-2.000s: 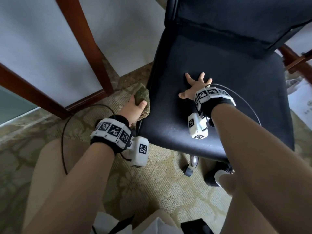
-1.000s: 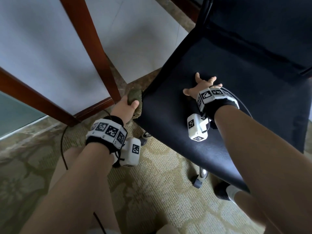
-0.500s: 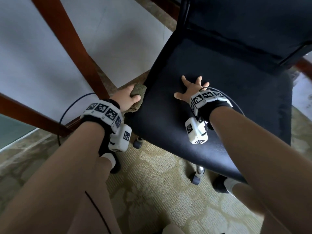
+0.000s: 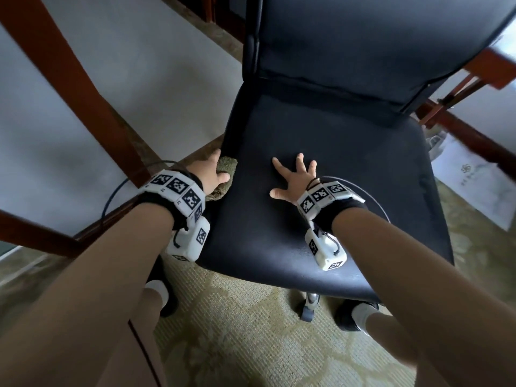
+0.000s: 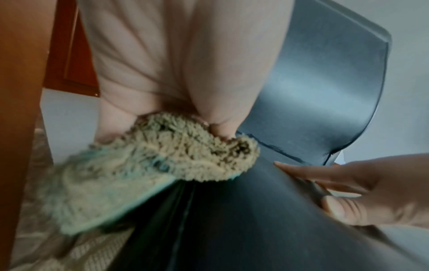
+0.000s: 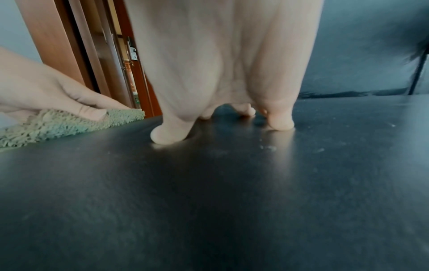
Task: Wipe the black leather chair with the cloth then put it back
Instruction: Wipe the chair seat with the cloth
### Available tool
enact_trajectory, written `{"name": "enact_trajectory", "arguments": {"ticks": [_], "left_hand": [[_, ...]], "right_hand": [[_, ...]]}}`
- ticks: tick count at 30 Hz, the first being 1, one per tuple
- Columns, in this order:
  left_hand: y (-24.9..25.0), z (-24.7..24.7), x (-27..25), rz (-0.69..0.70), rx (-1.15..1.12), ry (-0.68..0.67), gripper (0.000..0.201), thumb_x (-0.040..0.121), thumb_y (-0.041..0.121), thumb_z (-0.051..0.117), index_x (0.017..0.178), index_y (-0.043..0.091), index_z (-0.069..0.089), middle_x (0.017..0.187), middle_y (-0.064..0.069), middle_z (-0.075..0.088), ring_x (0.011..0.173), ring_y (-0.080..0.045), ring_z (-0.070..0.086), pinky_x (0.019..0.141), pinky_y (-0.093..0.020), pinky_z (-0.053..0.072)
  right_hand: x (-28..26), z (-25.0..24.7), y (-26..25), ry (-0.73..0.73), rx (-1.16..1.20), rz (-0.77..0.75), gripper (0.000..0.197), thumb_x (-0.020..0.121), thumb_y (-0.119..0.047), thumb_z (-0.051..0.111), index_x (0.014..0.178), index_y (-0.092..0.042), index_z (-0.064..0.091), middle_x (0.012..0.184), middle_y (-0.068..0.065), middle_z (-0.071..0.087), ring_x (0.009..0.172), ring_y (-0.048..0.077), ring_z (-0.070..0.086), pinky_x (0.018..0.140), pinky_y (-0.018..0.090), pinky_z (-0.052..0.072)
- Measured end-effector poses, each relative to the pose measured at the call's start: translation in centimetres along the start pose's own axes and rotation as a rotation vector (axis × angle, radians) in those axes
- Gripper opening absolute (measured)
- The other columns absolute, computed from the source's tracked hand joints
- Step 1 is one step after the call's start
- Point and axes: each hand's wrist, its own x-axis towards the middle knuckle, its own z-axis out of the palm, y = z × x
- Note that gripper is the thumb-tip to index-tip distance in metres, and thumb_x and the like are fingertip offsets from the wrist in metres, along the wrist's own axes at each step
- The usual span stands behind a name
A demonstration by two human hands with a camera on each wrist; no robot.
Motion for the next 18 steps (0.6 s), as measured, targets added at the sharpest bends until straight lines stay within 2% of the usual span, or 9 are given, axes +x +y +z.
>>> {"name": "enact_trajectory", "arguments": {"ticks": [3,7,11,14,16,18], "left_hand": [[0.7,0.5,0.0,-0.068,-0.042,0.036,0.073,0.098,0.036,0.043,0.150,0.009,-0.001,0.144,-0.021,0.037,0.127,-0.034,0.043,0.101,-0.037,0.034],[1.6,0.6,-0.1,-0.115,-0.091,0.078,0.063,0.097,0.034,0.047,0.142,-0.001,0.018,0.136,-0.021,0.045,0.122,-0.036,0.047,0.095,-0.037,0.035],[2.4,0.0,-0.7,-0.135,-0.087,0.134,0.056,0.095,0.028,0.053,0.134,-0.001,0.026,0.126,-0.021,0.052,0.114,-0.036,0.052,0.087,-0.037,0.039],[2.3,-1.9,-1.4,-0.076,-0.096,0.241,0.047,0.092,0.020,0.057,0.127,0.001,0.031,0.118,-0.021,0.055,0.108,-0.037,0.054,0.079,-0.037,0.039],[2.4,-3.9,-2.2,-0.013,-0.145,0.307,0.047,0.090,0.017,0.060,0.126,0.002,0.034,0.120,-0.020,0.053,0.110,-0.037,0.053,0.082,-0.038,0.039],[2.9,-5.9,-3.3,0.054,-0.213,0.365,0.050,0.089,0.016,0.062,0.128,0.004,0.034,0.125,-0.017,0.051,0.113,-0.033,0.051,0.087,-0.036,0.038]], "right_hand": [[-0.3,0.3,0.7,0.010,-0.027,-0.030,0.077,0.090,-0.051,0.049,0.144,-0.045,-0.006,0.154,0.007,-0.022,0.139,0.043,-0.015,0.112,0.054,0.018],[-0.7,0.5,1.4,0.033,-0.076,-0.063,0.077,0.089,-0.052,0.050,0.144,-0.046,-0.004,0.155,0.006,-0.019,0.140,0.042,-0.012,0.112,0.052,0.021],[-1.1,0.4,1.7,0.021,-0.060,-0.079,0.078,0.088,-0.051,0.053,0.144,-0.047,0.000,0.155,0.006,-0.016,0.140,0.041,-0.011,0.113,0.050,0.019],[-1.9,-0.6,1.5,-0.004,-0.100,-0.082,0.080,0.087,-0.048,0.056,0.145,-0.044,0.002,0.156,0.010,-0.008,0.141,0.042,-0.002,0.112,0.047,0.021],[-2.5,-1.9,1.3,0.013,-0.086,-0.117,0.077,0.088,-0.043,0.057,0.147,-0.039,0.006,0.155,0.015,0.004,0.140,0.040,0.013,0.111,0.041,0.022],[-3.0,-3.8,0.8,0.088,0.023,-0.176,0.074,0.090,-0.039,0.055,0.147,-0.036,0.008,0.154,0.015,0.012,0.139,0.036,0.021,0.111,0.038,0.024]]}}
